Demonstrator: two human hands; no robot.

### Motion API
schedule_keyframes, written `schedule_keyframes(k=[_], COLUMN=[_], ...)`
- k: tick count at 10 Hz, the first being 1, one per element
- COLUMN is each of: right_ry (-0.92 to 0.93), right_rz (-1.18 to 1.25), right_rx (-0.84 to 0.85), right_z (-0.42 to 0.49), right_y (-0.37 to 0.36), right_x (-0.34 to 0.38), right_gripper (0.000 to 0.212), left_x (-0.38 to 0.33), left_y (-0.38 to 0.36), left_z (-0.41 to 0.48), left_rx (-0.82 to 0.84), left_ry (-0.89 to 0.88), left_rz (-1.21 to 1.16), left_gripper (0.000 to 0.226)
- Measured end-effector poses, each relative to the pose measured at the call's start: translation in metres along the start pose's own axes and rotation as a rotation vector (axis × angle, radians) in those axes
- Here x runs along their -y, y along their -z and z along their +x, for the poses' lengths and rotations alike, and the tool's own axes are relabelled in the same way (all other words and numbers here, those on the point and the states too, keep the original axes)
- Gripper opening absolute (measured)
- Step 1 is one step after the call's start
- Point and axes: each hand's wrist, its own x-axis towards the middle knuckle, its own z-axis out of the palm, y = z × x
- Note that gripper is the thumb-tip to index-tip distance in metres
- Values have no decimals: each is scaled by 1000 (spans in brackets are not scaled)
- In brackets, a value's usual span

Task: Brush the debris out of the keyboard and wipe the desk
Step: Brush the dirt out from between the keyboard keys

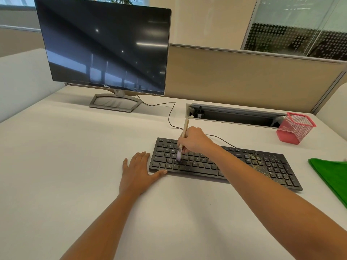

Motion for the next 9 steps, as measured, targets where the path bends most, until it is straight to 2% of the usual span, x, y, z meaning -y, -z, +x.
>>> schedule_keyframes(k=[1, 3, 5, 7, 8, 9], right_ry=[38, 36, 25, -29, -57, -42], right_rz=[0, -240, -85, -191, -134, -1], right_rx=[13, -74, -144, 40, 13, -146], right_z=[-3, -3, 1, -5, -2, 3], right_y=[-2, 5, 3, 0, 4, 7], right_x=[0, -2, -6, -4, -4, -8], right_gripper=[27, 25, 25, 16, 21, 27], left_x=[0, 0, 1, 0, 1, 1], left_y=[1, 1, 0, 1, 0, 0], left_z=[0, -1, 0, -1, 0, -1], left_rx=[-4, -9, 0, 0, -11, -11], left_ry=[-4, -6, -4, -8, -6, -12], left_rz=[4, -10, -4, -8, -14, -2], left_gripper=[115, 115, 115, 115, 115, 124])
